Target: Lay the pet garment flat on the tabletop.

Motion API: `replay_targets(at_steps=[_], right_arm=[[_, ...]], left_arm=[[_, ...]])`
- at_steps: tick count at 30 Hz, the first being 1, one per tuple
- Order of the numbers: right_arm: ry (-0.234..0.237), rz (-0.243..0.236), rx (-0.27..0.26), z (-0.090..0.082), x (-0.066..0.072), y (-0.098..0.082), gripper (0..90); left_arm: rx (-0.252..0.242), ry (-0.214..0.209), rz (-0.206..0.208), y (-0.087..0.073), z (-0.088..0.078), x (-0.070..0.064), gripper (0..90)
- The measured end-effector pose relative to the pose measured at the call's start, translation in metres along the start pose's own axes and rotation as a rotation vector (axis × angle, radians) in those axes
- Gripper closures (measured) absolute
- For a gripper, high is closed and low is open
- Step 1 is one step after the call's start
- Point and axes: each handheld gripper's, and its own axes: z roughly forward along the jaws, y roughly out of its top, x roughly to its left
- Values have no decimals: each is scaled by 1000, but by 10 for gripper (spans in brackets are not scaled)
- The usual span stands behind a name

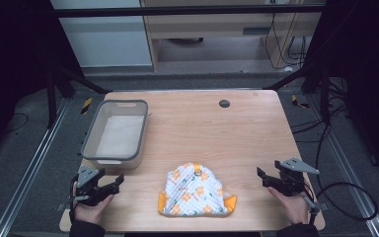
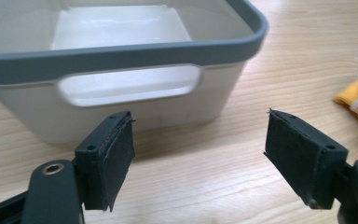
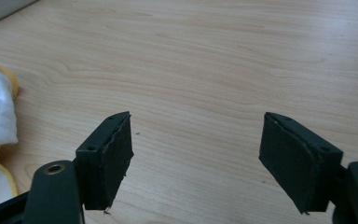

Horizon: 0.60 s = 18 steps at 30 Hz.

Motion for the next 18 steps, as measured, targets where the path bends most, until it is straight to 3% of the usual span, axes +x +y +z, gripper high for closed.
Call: replay_targets(at_steps=[18], right_arm=[[65, -32, -33, -5, 14, 18, 344]], left_arm=[[-29, -92, -25, 12, -6, -14, 304]])
